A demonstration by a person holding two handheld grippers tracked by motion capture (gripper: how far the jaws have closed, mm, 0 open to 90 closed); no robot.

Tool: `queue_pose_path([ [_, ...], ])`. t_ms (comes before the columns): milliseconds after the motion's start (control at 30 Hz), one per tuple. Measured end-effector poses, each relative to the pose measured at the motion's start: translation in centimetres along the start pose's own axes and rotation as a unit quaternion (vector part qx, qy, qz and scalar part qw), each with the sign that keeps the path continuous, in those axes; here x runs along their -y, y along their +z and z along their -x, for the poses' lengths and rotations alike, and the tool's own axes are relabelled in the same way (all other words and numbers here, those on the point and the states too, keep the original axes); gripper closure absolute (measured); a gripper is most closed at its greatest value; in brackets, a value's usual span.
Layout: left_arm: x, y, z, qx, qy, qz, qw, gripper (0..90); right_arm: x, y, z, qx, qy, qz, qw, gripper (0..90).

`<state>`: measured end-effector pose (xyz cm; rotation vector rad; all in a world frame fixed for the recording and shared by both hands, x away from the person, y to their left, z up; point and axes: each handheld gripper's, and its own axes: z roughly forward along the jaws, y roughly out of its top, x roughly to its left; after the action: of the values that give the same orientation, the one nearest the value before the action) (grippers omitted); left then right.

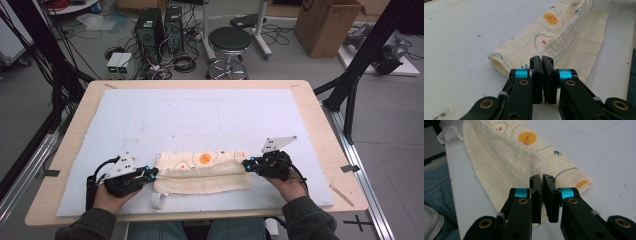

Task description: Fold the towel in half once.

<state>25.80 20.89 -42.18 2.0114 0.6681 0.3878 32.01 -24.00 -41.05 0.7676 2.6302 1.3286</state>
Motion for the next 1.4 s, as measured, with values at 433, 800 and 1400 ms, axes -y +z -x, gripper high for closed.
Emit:
queue_pose_path([
  [433,0.1,-0.5,0.5,0.050,-0.014,-0.001,0.9986,58.5,1.1,-1.0,-0.8,-0.025,0.005,0.005,0.9997,64.2],
  [800,-0.7,0.6,0.3,0.052,-0.015,-0.022,0.9983,72.0,0.4,0.3,-1.4,-0.040,-0.009,-0.009,0.9991,61.9],
  [1400,1.1,2.0,0.6,0.060,-0.006,-0.083,0.9947,59.5,2.3,2.2,-1.7,-0.020,-0.054,-0.055,0.9968,53.8],
])
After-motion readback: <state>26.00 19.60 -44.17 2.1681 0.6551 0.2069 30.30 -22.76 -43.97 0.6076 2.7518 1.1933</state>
